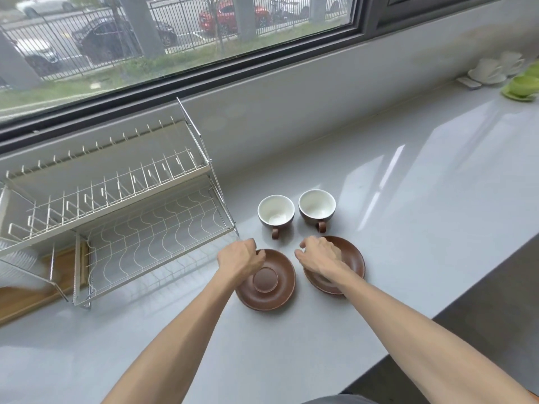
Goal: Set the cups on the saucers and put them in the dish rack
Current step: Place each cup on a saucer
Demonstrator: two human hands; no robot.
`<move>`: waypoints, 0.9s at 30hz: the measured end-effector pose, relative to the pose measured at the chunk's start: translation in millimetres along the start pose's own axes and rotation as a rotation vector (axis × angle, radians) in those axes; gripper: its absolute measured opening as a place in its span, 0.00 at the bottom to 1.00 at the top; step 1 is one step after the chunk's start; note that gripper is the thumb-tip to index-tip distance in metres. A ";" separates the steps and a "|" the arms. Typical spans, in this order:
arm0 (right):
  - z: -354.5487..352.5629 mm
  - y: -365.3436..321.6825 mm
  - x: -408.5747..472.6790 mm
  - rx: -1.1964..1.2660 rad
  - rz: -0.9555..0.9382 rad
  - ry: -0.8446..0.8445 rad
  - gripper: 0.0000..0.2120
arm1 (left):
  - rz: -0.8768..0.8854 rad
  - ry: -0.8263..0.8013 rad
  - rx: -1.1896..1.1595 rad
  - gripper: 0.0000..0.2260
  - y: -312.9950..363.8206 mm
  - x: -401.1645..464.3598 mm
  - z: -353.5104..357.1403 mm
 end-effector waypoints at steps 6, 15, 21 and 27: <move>-52.1 30.5 15.6 0.032 0.043 0.123 0.15 | 0.043 -0.196 -0.445 0.19 70.1 3.5 -18.5; -88.4 75.7 51.1 0.108 0.061 0.183 0.23 | -0.300 -0.594 -1.220 0.24 136.3 16.6 9.5; -86.7 86.0 78.6 0.202 0.084 0.093 0.27 | -0.401 -0.540 -1.278 0.22 147.9 36.5 16.8; -74.5 85.8 103.5 0.285 0.080 0.049 0.23 | -0.357 -0.514 -1.257 0.08 153.5 48.8 24.3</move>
Point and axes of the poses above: each hand's wrist, its own x-axis towards the middle knuckle, its own z-axis out of the palm, y = z × x, the point moved 4 cm from there along x, towards the middle knuckle, and after that the axes turned 14 degrees about -z, right-handed, at the moved point
